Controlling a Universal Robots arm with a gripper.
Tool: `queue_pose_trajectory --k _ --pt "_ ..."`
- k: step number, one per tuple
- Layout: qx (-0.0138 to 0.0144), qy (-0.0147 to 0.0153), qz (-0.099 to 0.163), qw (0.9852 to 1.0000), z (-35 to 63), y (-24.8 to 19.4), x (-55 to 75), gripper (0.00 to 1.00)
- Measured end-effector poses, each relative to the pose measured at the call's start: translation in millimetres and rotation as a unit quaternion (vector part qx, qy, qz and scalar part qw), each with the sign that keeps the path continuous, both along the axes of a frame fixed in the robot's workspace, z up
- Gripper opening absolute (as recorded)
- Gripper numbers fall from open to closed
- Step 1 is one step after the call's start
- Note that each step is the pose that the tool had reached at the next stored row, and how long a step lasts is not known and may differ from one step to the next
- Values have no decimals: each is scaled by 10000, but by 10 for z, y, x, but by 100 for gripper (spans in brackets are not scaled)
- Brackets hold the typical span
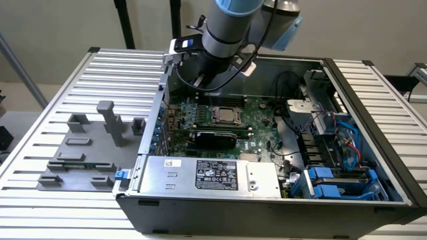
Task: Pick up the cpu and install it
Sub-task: 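Install the first cpu locking lever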
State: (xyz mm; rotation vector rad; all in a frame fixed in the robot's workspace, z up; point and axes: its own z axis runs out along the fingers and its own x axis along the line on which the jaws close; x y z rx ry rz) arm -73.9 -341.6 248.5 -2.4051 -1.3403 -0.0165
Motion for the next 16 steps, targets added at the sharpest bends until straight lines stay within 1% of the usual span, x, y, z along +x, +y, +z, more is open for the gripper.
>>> queue_pose_trajectory --k 2,4,8,9,10,12,14,16 --pt "18 -38 0 10000 -1 -3 43 11" --pt "36 -60 -1 10000 -4 -4 117 11" --pt "59 -77 0 10000 -9 -8 300 11" --pt "60 -80 0 9999 -12 -9 345 11" --pt "60 -82 -1 9999 -16 -10 383 11" --pt "57 -82 0 10000 -27 -10 390 11" --pt "43 -86 -1 10000 -39 -10 390 11" --pt "19 -91 -1 10000 -54 -10 385 11"
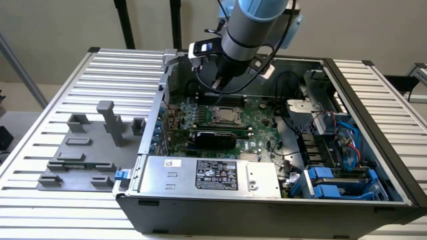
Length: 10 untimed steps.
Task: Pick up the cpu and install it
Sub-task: 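Install the first cpu locking lever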
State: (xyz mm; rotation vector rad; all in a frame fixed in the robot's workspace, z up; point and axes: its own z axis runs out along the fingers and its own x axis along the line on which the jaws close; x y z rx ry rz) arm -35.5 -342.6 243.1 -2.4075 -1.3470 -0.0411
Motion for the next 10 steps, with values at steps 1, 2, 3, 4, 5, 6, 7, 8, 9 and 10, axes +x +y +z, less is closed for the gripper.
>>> queue_pose_trajectory --k 1,2,3,4,5,6,7,8,9,10 --pt "-12 -2 -1 10000 -12 1 -14 11" --pt "-24 -6 -6 10000 -26 3 -41 11" --pt "-32 -10 -11 10000 -40 6 -71 11" --pt "-40 -15 -16 10000 -53 9 -102 11" --pt "-52 -22 -19 10000 -65 12 -128 11" --pt "-66 -34 -23 10000 -74 16 -144 11" --pt "-77 -53 -28 10000 -80 21 -150 11" --pt "-83 -75 -33 9999 -88 28 -154 11" --pt "-89 -101 -38 9999 -93 35 -156 11" --pt "-97 -131 -41 9999 -98 43 -157 11"
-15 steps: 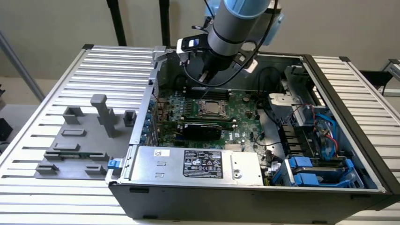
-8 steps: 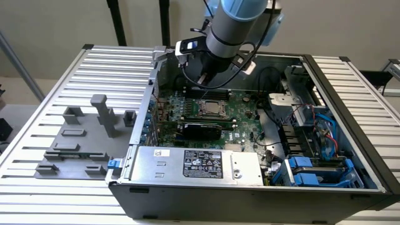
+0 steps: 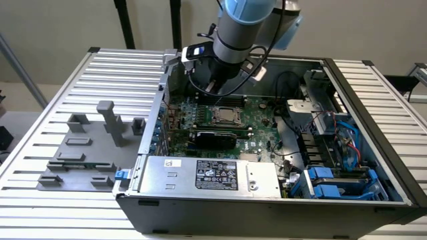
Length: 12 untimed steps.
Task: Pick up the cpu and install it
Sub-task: 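Install the first cpu locking lever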
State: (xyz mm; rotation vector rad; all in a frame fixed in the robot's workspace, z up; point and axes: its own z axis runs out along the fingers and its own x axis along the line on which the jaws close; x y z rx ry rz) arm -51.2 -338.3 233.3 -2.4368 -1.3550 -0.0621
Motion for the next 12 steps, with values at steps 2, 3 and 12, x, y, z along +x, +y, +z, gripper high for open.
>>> queue_pose_trajectory --k 2,3,12 --pt "-15 -42 -3 10000 -14 24 -3 11" --pt "-27 -47 -4 10000 -27 41 -8 11" --pt "-114 -49 -10 9999 -168 98 -17 11"
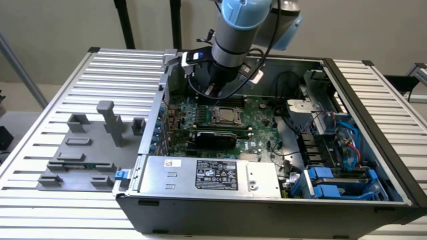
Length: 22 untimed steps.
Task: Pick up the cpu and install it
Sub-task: 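Install the first cpu locking lever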
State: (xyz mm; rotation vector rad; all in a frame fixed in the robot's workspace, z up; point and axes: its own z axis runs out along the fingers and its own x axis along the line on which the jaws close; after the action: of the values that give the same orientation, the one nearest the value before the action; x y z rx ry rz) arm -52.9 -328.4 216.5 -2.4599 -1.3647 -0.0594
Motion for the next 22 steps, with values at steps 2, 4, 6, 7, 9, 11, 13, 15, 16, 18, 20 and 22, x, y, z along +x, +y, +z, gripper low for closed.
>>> queue_pose_trajectory --k 2,4,6,7,9,11,13,15,16,18,20,22 --pt "-44 0 -1 10000 -22 0 0 11" --pt "-61 0 0 10000 -32 0 1 11" --pt "-70 0 -1 10000 -36 0 0 11" --pt "-71 0 -1 10000 -41 0 1 11" --pt "-73 0 -1 10000 -56 0 2 11" --pt "-73 0 0 10000 -71 0 7 11" --pt "-75 0 0 10000 -78 0 15 11" --pt "-83 2 -1 10000 -80 0 25 11" --pt "-92 5 -1 10000 -81 0 32 11" --pt "-124 17 0 9999 -95 0 151 11" --pt "-127 21 -1 9999 -99 0 175 11" --pt "-132 32 0 9999 -110 5 207 11"
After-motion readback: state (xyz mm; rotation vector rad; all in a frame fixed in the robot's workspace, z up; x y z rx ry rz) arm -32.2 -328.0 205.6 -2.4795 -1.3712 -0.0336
